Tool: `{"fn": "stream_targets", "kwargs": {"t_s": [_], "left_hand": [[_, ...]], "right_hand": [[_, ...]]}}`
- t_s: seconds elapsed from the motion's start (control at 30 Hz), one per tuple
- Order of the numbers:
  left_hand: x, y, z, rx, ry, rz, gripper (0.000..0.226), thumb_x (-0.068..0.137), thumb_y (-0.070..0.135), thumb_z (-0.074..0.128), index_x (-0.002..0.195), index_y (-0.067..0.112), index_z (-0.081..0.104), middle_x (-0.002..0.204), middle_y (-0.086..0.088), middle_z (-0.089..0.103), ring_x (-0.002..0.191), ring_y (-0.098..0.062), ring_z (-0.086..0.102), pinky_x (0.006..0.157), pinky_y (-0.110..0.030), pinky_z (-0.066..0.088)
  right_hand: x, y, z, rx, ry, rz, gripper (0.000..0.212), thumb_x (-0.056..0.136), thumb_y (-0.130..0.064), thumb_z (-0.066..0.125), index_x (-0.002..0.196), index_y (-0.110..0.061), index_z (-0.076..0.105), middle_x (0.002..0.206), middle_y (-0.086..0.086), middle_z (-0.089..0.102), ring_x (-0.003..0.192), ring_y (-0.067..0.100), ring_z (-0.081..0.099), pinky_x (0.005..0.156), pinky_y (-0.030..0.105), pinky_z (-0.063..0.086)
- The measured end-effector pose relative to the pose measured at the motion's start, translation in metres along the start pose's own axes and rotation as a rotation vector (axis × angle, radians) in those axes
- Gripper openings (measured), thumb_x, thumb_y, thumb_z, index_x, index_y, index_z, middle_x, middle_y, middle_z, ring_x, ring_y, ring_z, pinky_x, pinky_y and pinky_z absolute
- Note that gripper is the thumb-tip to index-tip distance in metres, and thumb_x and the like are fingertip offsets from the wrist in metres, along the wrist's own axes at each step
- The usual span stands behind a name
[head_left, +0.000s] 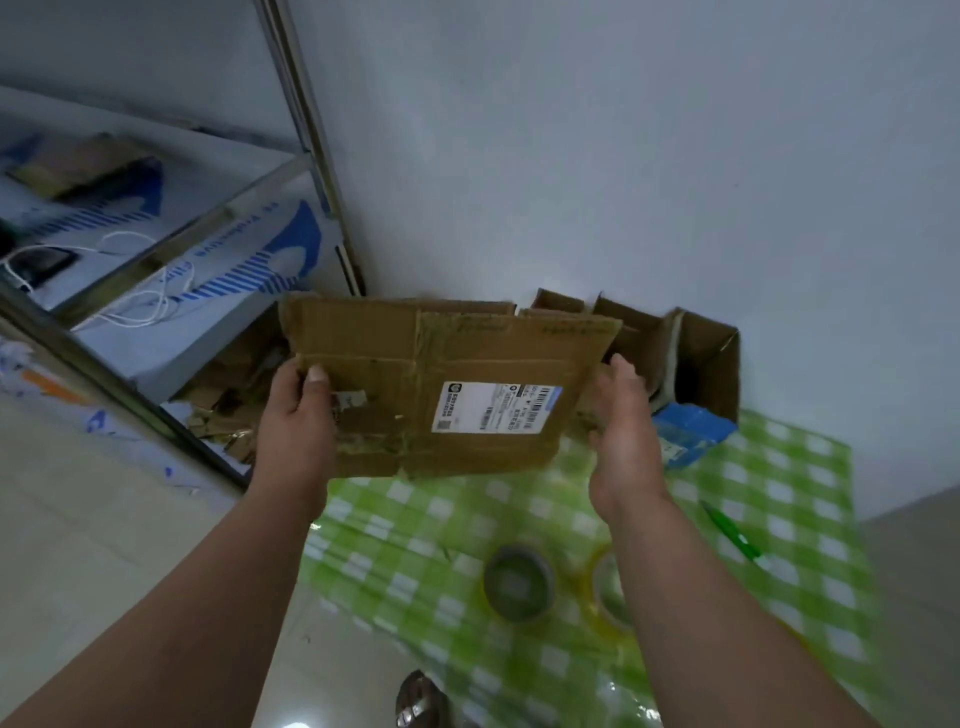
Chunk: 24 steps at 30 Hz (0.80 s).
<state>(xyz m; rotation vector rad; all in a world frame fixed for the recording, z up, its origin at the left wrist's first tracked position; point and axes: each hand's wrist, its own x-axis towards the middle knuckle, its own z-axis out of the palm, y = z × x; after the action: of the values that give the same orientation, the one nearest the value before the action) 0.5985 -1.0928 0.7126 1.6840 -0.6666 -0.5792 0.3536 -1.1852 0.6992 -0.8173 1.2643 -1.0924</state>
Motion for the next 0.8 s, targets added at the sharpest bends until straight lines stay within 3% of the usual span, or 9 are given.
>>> {"fn": "stream_targets", "kwargs": {"t_s": [0.07, 0.13, 0.23, 0.33, 0.4, 0.5, 0.57, 0.7, 0.8], "left_hand": [[-0.011, -0.005, -0.001, -0.009, -0.031, -0.026, 0.032, 0.098, 0.050, 0.037, 0.127, 0.044, 0.050, 0.127, 0.003, 0.058, 0.116, -0.026, 0.056, 0.100, -0.055, 0.046], [-0.017, -0.007, -0.005, -0.033, -0.045, -0.052, 0.048, 0.094, 0.056, 0.037, 0.141, 0.056, 0.033, 0.148, 0.003, 0.045, 0.129, -0.028, 0.048, 0.106, -0.058, 0.040], [-0.015, -0.009, -0.011, -0.010, -0.084, -0.090, 0.056, 0.088, 0.065, 0.033, 0.135, 0.073, 0.006, 0.159, 0.007, 0.026, 0.139, -0.030, 0.037, 0.110, -0.060, 0.033], [-0.007, -0.018, -0.005, -0.118, -0.123, -0.122, 0.048, 0.096, 0.062, 0.031, 0.142, 0.049, 0.023, 0.146, -0.004, 0.042, 0.127, -0.030, 0.049, 0.103, -0.054, 0.042], [-0.003, -0.024, -0.001, -0.130, -0.159, -0.136, 0.041, 0.099, 0.062, 0.029, 0.130, 0.034, 0.033, 0.130, -0.002, 0.052, 0.116, -0.025, 0.055, 0.097, -0.048, 0.045], [0.007, -0.030, -0.010, -0.109, -0.229, -0.177, 0.043, 0.098, 0.066, 0.027, 0.125, 0.037, 0.044, 0.122, 0.009, 0.058, 0.111, -0.012, 0.056, 0.088, -0.036, 0.042], [0.022, -0.033, -0.023, -0.115, -0.250, -0.238, 0.050, 0.097, 0.067, 0.030, 0.128, 0.034, 0.051, 0.123, 0.007, 0.061, 0.114, -0.015, 0.056, 0.086, -0.034, 0.044], [0.052, -0.038, -0.041, -0.169, -0.329, -0.465, 0.053, 0.092, 0.065, 0.047, 0.129, 0.028, 0.060, 0.125, -0.003, 0.067, 0.119, -0.029, 0.059, 0.106, -0.055, 0.040], [0.062, -0.040, -0.046, -0.207, -0.359, -0.534, 0.052, 0.095, 0.052, 0.055, 0.129, 0.013, 0.057, 0.119, -0.019, 0.066, 0.105, -0.039, 0.065, 0.085, -0.048, 0.053]], "right_hand": [[-0.006, 0.002, -0.008, -0.049, -0.082, 0.016, 0.052, 0.092, -0.068, 0.038, 0.137, -0.044, 0.049, 0.139, -0.018, 0.053, 0.129, 0.009, 0.048, 0.109, 0.039, 0.032], [-0.014, 0.005, -0.014, -0.051, -0.059, 0.011, 0.047, 0.094, -0.064, 0.039, 0.133, -0.042, 0.051, 0.133, -0.013, 0.058, 0.125, 0.013, 0.051, 0.105, 0.038, 0.036], [-0.027, 0.008, -0.017, 0.016, -0.057, 0.058, 0.049, 0.096, -0.064, 0.038, 0.137, -0.040, 0.050, 0.129, -0.016, 0.061, 0.118, 0.006, 0.056, 0.100, 0.031, 0.039], [-0.034, 0.013, -0.009, 0.004, -0.095, 0.091, 0.060, 0.093, -0.069, 0.039, 0.143, -0.037, 0.045, 0.139, -0.014, 0.054, 0.129, 0.009, 0.048, 0.110, 0.037, 0.033], [-0.038, 0.018, 0.002, 0.005, -0.111, 0.099, 0.061, 0.092, -0.070, 0.039, 0.141, -0.036, 0.048, 0.138, -0.013, 0.055, 0.130, 0.010, 0.048, 0.112, 0.040, 0.031], [-0.044, 0.026, 0.027, -0.001, -0.120, 0.088, 0.054, 0.092, -0.068, 0.041, 0.135, -0.036, 0.054, 0.131, -0.015, 0.060, 0.124, 0.009, 0.052, 0.113, 0.045, 0.034], [-0.048, 0.034, 0.043, -0.073, -0.126, 0.073, 0.051, 0.089, -0.072, 0.042, 0.129, -0.044, 0.056, 0.129, -0.019, 0.059, 0.123, 0.008, 0.052, 0.111, 0.047, 0.037], [-0.060, 0.051, 0.061, -0.220, -0.134, 0.048, 0.037, 0.078, -0.081, 0.044, 0.104, -0.059, 0.060, 0.116, -0.028, 0.060, 0.113, 0.001, 0.054, 0.097, 0.037, 0.045], [-0.067, 0.055, 0.068, -0.271, -0.142, 0.024, 0.046, 0.071, -0.078, 0.051, 0.111, -0.055, 0.057, 0.117, -0.024, 0.060, 0.110, 0.001, 0.057, 0.083, 0.024, 0.044]]}}
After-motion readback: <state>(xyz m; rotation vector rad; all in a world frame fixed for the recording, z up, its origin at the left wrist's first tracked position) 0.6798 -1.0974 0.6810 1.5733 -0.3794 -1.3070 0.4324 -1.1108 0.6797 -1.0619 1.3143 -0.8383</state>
